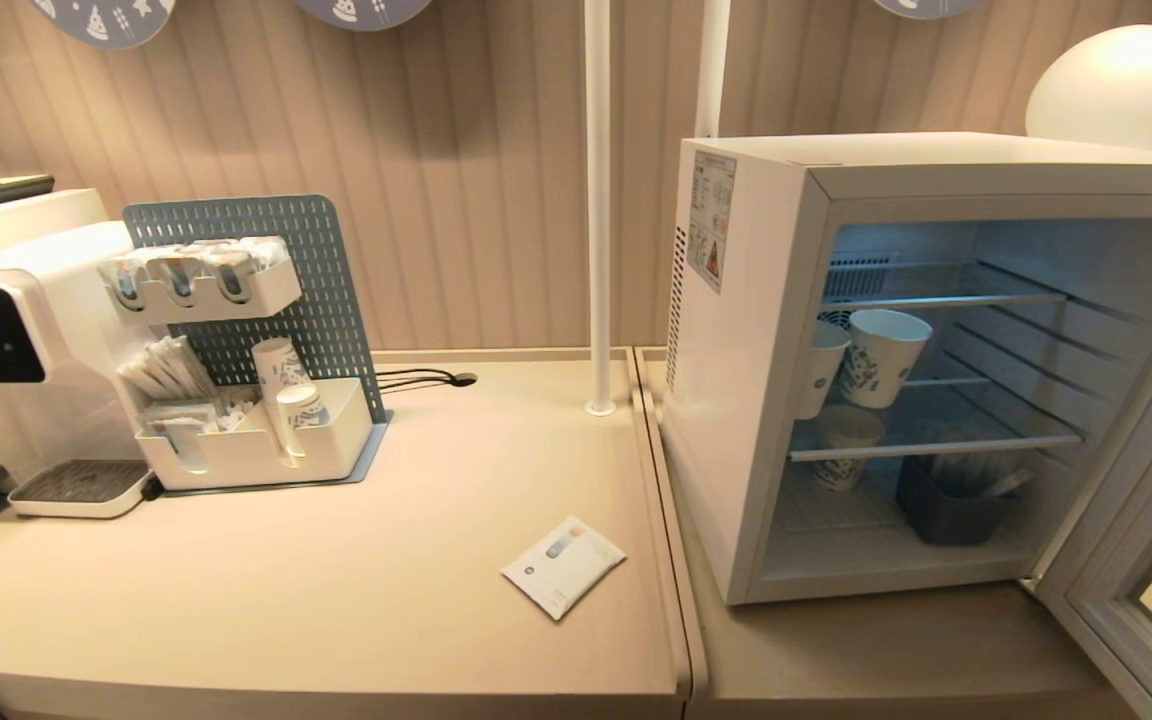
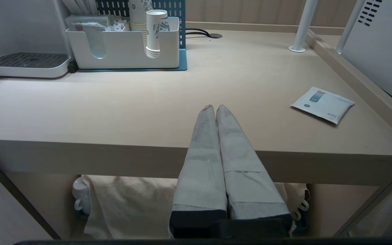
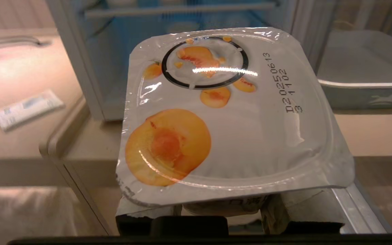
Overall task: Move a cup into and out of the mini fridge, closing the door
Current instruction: Place the yoghurt on the freezer
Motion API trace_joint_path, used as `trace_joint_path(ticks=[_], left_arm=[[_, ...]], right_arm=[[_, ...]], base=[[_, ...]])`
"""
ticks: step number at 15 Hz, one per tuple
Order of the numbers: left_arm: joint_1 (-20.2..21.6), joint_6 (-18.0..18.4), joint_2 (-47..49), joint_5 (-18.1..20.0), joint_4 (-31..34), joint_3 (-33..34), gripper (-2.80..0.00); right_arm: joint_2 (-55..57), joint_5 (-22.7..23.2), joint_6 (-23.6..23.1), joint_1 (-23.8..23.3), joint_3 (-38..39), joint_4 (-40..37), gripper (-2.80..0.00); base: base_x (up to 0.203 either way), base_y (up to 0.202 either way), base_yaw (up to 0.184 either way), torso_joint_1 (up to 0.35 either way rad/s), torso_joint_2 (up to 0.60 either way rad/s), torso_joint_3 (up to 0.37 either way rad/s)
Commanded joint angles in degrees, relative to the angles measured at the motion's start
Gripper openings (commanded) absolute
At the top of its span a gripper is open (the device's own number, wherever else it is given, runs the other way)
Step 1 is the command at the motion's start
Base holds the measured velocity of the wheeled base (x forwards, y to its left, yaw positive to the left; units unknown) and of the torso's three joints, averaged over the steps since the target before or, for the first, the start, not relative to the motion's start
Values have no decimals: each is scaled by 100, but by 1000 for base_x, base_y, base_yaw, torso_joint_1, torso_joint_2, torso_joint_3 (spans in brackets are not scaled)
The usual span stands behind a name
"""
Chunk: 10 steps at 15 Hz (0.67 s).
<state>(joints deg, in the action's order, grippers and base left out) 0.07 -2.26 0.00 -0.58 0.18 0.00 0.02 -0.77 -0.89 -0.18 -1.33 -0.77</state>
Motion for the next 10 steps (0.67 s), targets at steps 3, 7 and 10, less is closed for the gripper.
trace_joint_path(ticks=[3,7,10], left_arm=[[1,-3,9,-3,-1,9,-280],[1,-3,9,-3,-1,9,-280],[1,-3,9,-3,-1,9,-280]], right_arm=[[1,104,-179,1,107,-64,-280],[5,104,-148,1,107,-64,-280],[6,95,-104,1,98,-108,-280]], base=[[0,0,0,0,0,0],[0,0,0,0,0,0],[0,0,0,0,0,0]])
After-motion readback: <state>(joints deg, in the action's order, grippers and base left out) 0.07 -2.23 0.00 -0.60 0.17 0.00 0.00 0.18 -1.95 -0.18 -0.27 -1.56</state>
